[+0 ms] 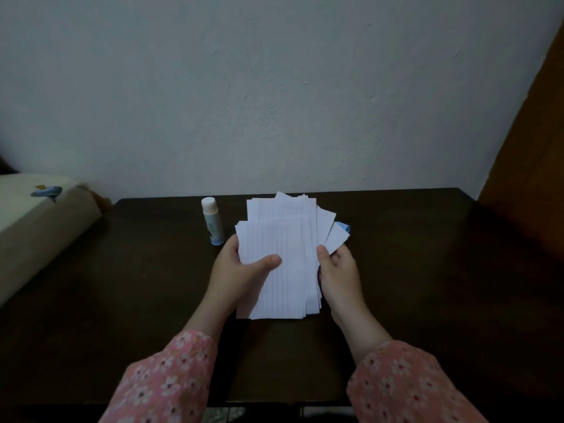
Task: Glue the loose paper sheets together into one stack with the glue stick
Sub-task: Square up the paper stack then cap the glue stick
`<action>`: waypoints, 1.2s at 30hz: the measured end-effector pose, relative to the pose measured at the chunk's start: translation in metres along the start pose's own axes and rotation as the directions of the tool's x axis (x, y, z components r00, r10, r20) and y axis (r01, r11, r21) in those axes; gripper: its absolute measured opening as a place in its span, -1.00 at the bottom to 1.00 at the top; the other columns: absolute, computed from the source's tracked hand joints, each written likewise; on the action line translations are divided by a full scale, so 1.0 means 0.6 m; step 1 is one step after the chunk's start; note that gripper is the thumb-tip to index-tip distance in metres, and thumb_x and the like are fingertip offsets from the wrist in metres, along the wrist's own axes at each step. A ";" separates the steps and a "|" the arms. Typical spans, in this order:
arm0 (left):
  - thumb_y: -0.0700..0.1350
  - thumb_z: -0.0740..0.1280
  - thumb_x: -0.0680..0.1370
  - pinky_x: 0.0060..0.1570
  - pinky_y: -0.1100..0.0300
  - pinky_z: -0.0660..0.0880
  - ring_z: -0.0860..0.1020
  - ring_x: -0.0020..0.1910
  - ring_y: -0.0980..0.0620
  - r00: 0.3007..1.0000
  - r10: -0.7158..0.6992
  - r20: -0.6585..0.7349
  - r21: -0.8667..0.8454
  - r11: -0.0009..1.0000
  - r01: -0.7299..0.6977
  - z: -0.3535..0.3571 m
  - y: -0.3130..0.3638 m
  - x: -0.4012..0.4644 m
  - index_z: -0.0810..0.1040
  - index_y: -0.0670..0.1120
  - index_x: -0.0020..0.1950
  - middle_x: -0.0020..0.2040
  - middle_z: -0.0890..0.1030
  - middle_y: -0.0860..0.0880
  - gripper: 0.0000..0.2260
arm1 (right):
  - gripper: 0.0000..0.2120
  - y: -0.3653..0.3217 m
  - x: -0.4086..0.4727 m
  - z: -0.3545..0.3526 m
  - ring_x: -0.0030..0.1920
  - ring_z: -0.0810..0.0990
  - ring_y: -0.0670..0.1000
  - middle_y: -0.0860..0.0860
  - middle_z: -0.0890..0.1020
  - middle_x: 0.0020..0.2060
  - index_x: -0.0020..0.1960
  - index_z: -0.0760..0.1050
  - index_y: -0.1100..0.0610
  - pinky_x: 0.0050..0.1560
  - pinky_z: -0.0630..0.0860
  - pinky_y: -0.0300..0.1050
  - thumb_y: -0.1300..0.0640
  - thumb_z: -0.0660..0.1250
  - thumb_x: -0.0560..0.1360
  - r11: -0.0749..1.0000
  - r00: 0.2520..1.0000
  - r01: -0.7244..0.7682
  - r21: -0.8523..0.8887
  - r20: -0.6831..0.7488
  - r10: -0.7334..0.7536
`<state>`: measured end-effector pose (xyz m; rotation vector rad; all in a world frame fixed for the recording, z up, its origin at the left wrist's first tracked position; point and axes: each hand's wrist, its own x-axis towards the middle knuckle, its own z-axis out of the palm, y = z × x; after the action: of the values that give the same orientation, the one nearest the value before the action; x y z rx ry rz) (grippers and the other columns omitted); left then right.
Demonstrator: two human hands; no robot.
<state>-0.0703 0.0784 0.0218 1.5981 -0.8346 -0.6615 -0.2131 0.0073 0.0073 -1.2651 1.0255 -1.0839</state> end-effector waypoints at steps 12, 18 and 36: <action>0.02 0.54 0.32 0.03 0.05 0.55 0.49 0.12 0.18 0.969 0.247 -0.009 0.100 0.964 -0.245 0.013 0.007 -0.007 0.41 0.13 0.19 0.11 0.51 0.18 -0.49 | -0.84 -0.029 -0.005 -0.004 -0.02 0.54 -0.18 -0.13 0.52 -0.02 0.13 0.34 -0.03 -0.15 0.47 -0.33 -0.04 0.18 0.59 0.939 0.941 0.306 -0.157 0.200 -0.273; -0.01 0.44 0.45 -0.04 0.25 0.49 0.51 0.11 0.20 0.971 0.234 0.057 0.021 0.972 -0.235 0.011 -0.008 -0.013 0.34 0.15 0.24 0.13 0.51 0.17 -0.57 | -0.78 -0.010 -0.011 -0.002 -0.05 0.54 -0.20 -0.15 0.51 -0.03 0.21 0.27 -0.12 -0.19 0.43 -0.33 -0.06 0.18 0.59 0.956 0.959 0.226 -0.185 0.216 -0.185; -0.03 0.30 0.57 -0.19 0.37 0.41 0.49 0.01 0.25 0.991 0.125 0.050 0.225 0.965 -0.133 0.011 -0.036 0.008 0.44 0.13 0.15 0.04 0.53 0.21 -0.82 | -0.86 0.014 0.016 0.005 -0.05 0.47 -0.19 -0.12 0.48 0.01 0.16 0.33 -0.07 -0.19 0.40 -0.29 -0.02 0.17 0.61 0.916 0.976 0.144 -0.375 0.209 -0.068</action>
<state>-0.0694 0.0728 -0.0005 1.7233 -1.0621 -0.5162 -0.2080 -0.0014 -0.0007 -1.7291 1.0643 -0.8395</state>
